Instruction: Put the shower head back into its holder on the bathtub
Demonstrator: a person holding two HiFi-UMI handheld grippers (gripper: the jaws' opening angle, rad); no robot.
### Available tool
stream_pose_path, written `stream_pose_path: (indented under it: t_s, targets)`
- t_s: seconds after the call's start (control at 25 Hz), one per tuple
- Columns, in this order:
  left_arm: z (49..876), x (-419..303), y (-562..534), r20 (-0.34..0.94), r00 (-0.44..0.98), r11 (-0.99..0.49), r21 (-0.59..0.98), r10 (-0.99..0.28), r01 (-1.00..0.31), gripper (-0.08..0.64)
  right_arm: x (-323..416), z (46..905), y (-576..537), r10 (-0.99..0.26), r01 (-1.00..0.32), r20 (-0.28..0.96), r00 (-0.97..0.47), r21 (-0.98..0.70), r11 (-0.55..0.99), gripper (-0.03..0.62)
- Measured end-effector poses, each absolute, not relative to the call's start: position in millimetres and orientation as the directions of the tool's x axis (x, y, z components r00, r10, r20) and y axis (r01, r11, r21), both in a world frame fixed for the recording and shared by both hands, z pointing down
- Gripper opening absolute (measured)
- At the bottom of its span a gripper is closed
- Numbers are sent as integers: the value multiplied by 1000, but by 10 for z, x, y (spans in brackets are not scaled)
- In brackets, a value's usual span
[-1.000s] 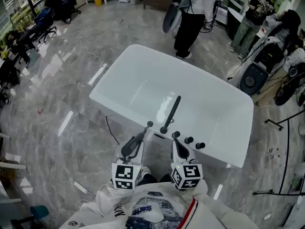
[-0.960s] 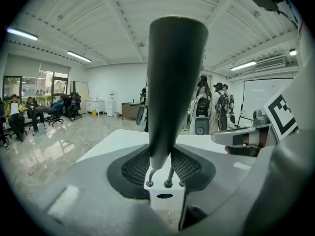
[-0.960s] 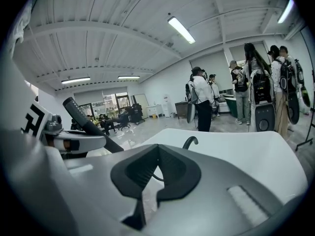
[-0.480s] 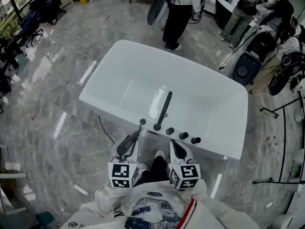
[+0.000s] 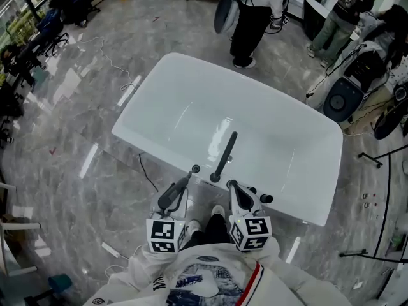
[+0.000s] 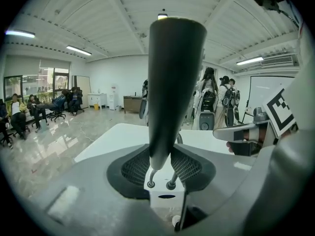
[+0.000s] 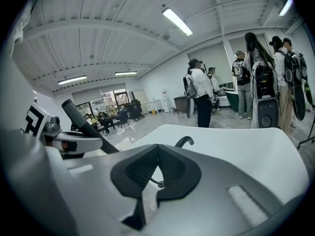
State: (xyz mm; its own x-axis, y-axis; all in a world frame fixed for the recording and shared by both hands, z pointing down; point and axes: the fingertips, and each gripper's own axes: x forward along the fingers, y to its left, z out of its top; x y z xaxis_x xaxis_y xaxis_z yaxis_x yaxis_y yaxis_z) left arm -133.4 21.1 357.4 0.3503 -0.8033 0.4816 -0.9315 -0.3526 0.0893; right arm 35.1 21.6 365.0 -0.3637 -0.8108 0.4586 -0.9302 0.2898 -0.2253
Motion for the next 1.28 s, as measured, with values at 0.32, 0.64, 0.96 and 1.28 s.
stream_pose_path:
  t_s: [0.32,0.64,0.96,1.28]
  targets:
    - [3744,-1223,1,525,315,-309,102,-791,-946,138,444,3756,-161,-789,-912,459,-408,-246,328,6]
    - [3906,-1133,-163,553,276,-269,96,-786,-958,138,636,3877,-412,-777,-905,467,-422,-261,335,6]
    - [4000,-1075,-318,560,242,-232,90,-792,-969,138,857,3842,-631,-788,-904,446,-425,-252,345,6]
    - [4037,-1038,-465,565,241,-236,84,-789,-968,138,952,3899,-722,-788,-910,460,-410,-259,322,6]
